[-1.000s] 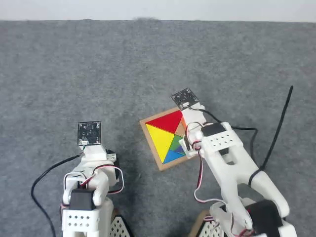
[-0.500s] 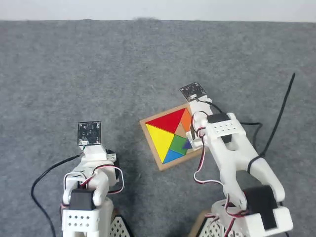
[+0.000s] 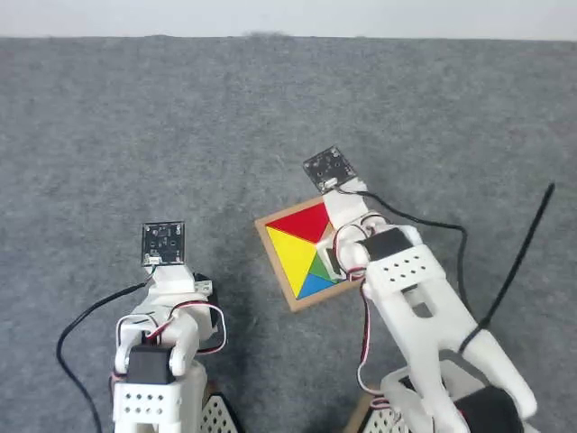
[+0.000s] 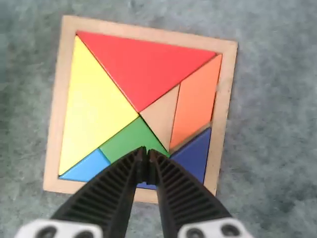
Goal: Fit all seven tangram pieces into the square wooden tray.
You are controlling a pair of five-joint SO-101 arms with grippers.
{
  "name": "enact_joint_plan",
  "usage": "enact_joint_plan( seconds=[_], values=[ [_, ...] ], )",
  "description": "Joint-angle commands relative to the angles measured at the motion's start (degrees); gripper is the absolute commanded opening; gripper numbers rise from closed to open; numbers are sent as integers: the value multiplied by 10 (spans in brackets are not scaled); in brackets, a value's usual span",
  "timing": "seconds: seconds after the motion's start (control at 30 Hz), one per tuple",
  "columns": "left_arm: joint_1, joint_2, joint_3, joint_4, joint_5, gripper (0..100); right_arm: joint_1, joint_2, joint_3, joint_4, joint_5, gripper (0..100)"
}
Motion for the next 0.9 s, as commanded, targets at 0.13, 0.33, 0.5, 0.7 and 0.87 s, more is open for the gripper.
enact_joint_plan(
  seconds=[0.13, 0.33, 0.5, 0.7, 0.87],
  values=[
    [-4, -11, -7, 1, -6, 14, 66, 65, -6, -8, -4, 8],
    [-4, -11, -7, 1, -6, 14, 71, 105, -11, 0, 10, 7],
    [-4, -11, -7, 1, -6, 14, 47, 153, -31, -5, 11, 7],
    [-4, -11, -7, 1, -6, 14, 37, 194, -62, -7, 11, 7],
    [-4, -11, -7, 1, -6, 14, 38, 168, -66, -2, 11, 7]
  ],
)
